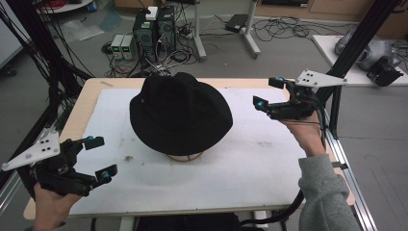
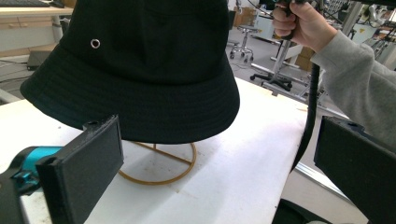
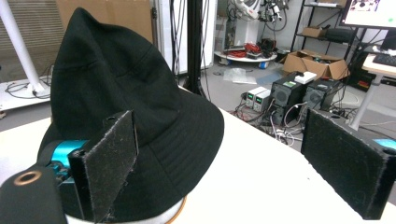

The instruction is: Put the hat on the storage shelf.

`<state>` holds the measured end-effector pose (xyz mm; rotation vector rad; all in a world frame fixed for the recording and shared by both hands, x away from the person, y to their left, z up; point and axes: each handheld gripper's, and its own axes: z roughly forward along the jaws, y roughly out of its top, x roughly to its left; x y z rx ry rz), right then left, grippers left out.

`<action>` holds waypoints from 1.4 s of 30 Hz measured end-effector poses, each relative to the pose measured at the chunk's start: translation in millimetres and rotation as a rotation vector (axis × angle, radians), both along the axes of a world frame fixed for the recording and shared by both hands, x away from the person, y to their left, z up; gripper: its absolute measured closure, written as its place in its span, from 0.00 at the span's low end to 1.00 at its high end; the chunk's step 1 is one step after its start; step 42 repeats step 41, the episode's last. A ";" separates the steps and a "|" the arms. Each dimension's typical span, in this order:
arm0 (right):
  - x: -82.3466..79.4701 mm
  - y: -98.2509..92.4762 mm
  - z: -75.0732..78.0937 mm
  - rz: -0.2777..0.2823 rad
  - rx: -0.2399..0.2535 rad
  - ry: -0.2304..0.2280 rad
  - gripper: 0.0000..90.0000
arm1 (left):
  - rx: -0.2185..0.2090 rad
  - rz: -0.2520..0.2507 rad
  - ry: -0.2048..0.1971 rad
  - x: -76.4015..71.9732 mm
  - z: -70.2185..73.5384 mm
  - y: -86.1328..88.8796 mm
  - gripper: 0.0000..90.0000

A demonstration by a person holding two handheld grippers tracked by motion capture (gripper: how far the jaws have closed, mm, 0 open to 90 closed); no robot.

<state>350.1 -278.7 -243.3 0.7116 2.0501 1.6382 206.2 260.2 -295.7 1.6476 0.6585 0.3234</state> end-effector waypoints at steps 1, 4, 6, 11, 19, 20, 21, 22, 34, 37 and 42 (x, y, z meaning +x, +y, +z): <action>-1.0 -1.1 -1.0 0.004 0.000 0.005 0.11 | 0.000 0.000 0.000 0.2 -0.1 0.3 0.02; -5.0 -5.9 -5.5 0.004 -0.003 0.007 0.11 | -0.003 0.002 0.001 0.3 -0.3 0.5 0.02; -7.2 -9.0 -8.5 -0.001 -0.003 0.006 0.11 | -0.001 0.001 0.002 0.3 -0.3 0.6 0.02; -14.4 -20.4 -19.4 -0.018 0.014 0.013 0.11 | -0.001 0.003 0.003 0.3 -0.5 -0.2 0.02; -21.6 -29.1 -35.7 -0.029 0.004 0.025 0.11 | 0.002 0.005 0.000 1.6 -0.6 0.3 0.02; -22.7 -30.0 -37.3 -0.026 0.005 0.021 0.11 | -0.003 0.008 -0.002 1.7 -0.7 0.5 0.02; -24.0 -30.7 -38.8 -0.028 0.005 0.020 0.11 | -0.002 0.010 -0.005 1.9 -0.6 1.2 0.02; -26.0 -31.2 -40.1 -0.030 0.006 0.022 0.11 | -0.007 0.013 -0.007 2.0 -0.6 1.5 0.02; -41.0 -45.6 -44.7 -0.055 0.016 0.024 0.11 | -0.017 0.024 -0.051 -0.2 4.0 1.1 0.02; -43.2 -46.6 -44.7 -0.056 0.014 0.017 0.11 | -0.018 0.025 -0.056 2.1 4.9 -0.2 0.02; -45.4 -51.0 -46.6 -0.064 0.006 0.025 0.11 | -0.021 0.022 -0.059 7.0 4.6 -2.3 0.02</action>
